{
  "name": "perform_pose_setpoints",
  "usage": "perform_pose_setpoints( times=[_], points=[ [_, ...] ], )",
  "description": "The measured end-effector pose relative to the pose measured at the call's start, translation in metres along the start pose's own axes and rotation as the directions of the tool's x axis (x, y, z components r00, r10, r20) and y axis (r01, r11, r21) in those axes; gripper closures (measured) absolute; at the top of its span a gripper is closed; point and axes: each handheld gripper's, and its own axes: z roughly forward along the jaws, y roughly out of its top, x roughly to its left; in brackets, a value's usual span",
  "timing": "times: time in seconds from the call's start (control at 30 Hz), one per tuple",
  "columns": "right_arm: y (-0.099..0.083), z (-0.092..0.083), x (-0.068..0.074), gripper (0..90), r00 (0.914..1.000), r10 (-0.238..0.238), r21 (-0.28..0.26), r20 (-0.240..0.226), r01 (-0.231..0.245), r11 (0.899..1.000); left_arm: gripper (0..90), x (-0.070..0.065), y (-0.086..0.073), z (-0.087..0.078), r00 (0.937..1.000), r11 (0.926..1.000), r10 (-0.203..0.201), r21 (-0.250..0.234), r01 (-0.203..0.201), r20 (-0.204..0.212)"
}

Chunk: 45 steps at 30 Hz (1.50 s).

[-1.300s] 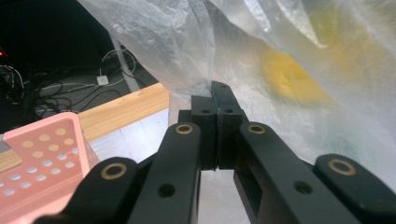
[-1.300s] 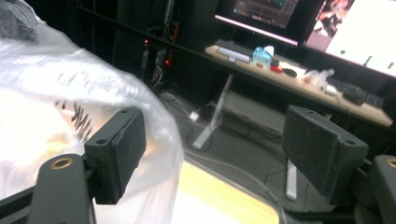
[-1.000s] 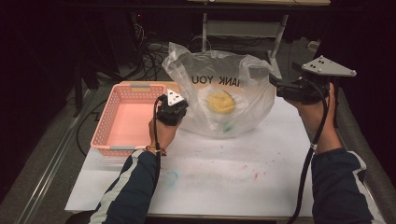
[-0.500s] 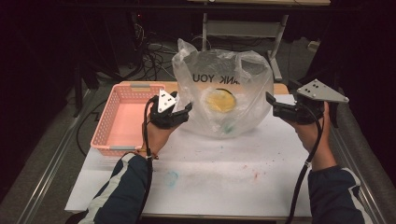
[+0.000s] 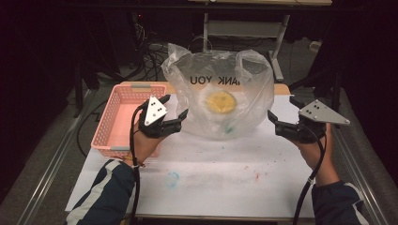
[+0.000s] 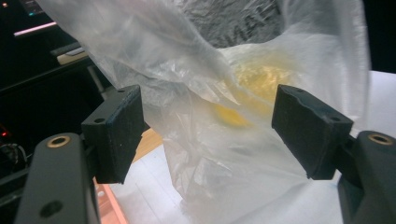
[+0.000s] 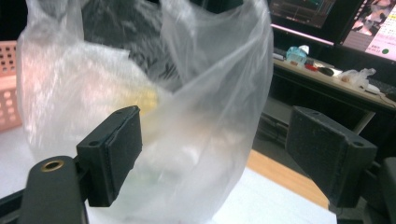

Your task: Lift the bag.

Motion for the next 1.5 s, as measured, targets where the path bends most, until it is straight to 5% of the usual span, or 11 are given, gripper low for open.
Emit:
perform_pose_setpoints(
  times=[0.3,0.5,0.67,1.17,1.3,1.5],
  points=[
    [-0.022,-0.009,0.007,19.3,0.9997,0.010,0.014,-0.021,-0.009,1.000,21.5,-0.002,-0.011,-0.029,0.9986,0.9990,0.045,-0.008,-0.045,0.028],
    [-0.039,-0.017,0.014,18.6,0.9990,0.011,0.031,-0.044,-0.010,0.999,17.6,-0.004,-0.028,-0.046,0.9959,0.9957,0.087,0.029,-0.088,0.024],
    [-0.059,-0.023,0.022,17.8,0.9977,0.003,0.051,-0.068,0.000,0.999,17.6,-0.009,-0.051,-0.058,0.9893,0.9859,0.145,0.081,-0.146,0.016],
    [-0.106,-0.037,0.045,18.4,0.9944,-0.007,0.086,-0.106,0.017,0.996,17.5,-0.023,-0.111,-0.084,0.9906,0.9724,0.134,0.189,-0.137,0.026],
    [-0.115,-0.039,0.052,18.3,0.9925,-0.029,0.115,-0.119,0.043,0.992,17.5,-0.025,-0.120,-0.085,0.9881,0.9617,0.150,0.227,-0.154,0.035],
    [-0.120,-0.037,0.063,18.2,0.9870,-0.055,0.127,-0.151,0.074,0.989,17.5,-0.026,-0.122,-0.082,0.9875,0.9598,0.148,0.233,-0.156,0.053]
  ],
)
